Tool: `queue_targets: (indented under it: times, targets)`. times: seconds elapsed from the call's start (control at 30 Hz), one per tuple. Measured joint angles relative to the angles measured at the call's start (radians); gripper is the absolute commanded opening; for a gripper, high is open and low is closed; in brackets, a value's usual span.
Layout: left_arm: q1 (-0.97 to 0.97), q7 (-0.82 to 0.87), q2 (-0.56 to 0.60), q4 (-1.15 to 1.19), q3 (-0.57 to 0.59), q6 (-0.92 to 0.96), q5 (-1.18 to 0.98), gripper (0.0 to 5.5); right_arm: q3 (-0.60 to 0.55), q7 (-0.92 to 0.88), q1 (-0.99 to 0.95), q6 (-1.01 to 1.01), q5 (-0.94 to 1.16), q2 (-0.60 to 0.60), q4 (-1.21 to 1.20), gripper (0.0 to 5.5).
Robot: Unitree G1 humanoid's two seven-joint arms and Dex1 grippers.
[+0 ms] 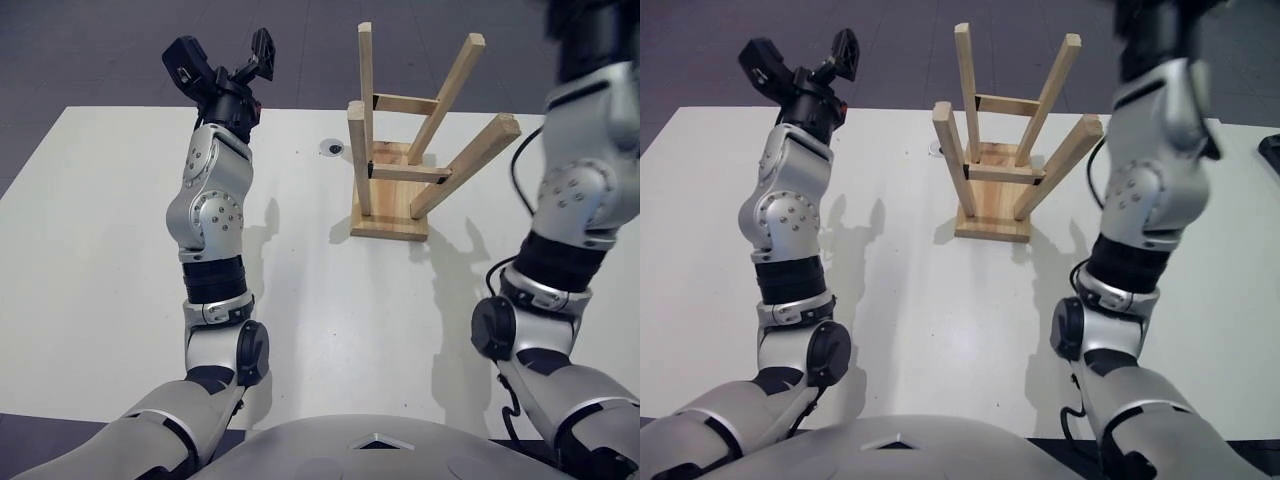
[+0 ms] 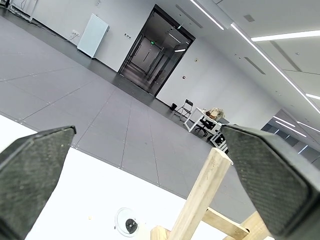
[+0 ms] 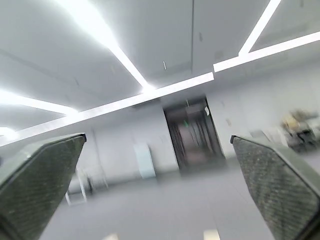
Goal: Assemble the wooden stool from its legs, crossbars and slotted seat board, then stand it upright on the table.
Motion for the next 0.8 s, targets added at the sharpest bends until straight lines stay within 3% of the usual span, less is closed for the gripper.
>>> queue_targets:
  times: [0.27,0.57,0.7,0.8]
  targets:
    - [0.003,0.001,0.005,0.0,-0.01,0.013,0.001,5.4,0.046,-0.023,0.06,-0.05,-0.076,0.03,-0.038,5.38]
    - [0.026,-0.024,-0.022,0.021,-0.16,0.047,0.119,5.4,0.0,0.028,0.022,-0.123,-0.031,0.064,0.007,5.38]
    - [0.012,-0.022,-0.03,0.061,-0.182,0.056,0.155,5.4,-0.113,0.024,-0.002,-0.125,0.072,0.043,-0.078,5.38]
    - [-0.007,0.006,-0.03,0.11,-0.201,0.074,0.222,5.4,-0.241,-0.032,-0.07,-0.153,0.101,-0.049,-0.101,5.38]
